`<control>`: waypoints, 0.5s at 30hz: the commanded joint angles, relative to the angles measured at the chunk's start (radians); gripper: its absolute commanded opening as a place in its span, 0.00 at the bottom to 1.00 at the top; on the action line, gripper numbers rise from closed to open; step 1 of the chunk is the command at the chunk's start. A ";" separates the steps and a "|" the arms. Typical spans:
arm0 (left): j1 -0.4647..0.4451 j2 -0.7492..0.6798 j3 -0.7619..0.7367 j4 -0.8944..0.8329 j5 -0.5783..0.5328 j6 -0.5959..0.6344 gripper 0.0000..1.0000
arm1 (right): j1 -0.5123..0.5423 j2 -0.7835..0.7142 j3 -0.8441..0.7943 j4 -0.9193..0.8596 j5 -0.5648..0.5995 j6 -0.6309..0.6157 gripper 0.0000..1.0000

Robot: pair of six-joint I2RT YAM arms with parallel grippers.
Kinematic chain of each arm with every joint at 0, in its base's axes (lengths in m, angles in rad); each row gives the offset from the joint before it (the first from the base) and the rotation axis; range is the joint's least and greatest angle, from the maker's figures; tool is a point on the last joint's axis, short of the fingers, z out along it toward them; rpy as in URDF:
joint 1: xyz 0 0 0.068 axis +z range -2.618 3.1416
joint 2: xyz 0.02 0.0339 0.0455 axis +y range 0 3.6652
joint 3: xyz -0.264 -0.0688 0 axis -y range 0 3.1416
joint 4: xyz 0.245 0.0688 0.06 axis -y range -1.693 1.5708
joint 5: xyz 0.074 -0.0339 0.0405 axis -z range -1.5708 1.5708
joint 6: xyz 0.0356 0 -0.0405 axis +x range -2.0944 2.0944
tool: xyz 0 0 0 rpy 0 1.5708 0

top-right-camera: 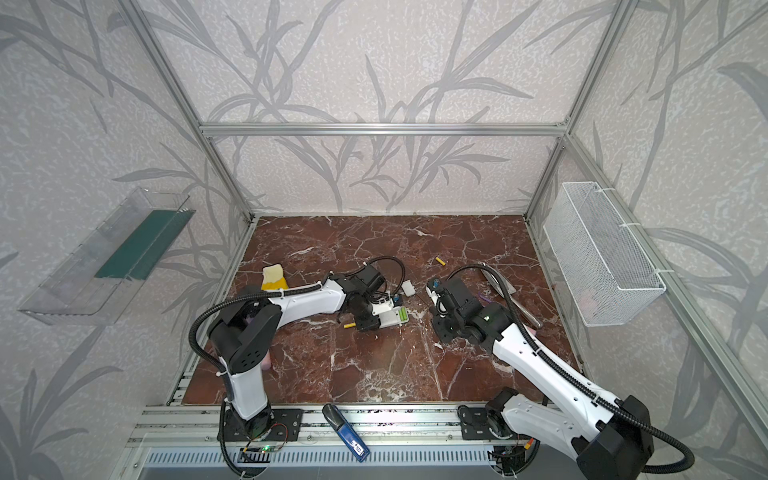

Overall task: Unload the batteries from the remote control
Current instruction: 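Grasp the display remote with the left gripper, battery end facing the screwdriver, then push the screwdriver tip against the green batteries with the right gripper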

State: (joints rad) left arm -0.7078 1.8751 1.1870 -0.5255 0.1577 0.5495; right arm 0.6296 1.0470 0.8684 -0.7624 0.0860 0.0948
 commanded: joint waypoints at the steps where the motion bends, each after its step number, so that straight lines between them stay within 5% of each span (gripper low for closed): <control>1: 0.034 -0.025 -0.027 -0.046 -0.033 0.009 0.42 | 0.002 0.004 0.034 -0.020 -0.017 -0.018 0.00; 15: 0.095 -0.008 -0.027 -0.044 -0.042 0.026 0.41 | 0.103 0.110 0.070 -0.021 -0.033 -0.035 0.00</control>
State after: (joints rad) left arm -0.6273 1.8694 1.1805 -0.5304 0.1535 0.5575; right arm 0.7155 1.1431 0.9085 -0.7818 0.0666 0.0734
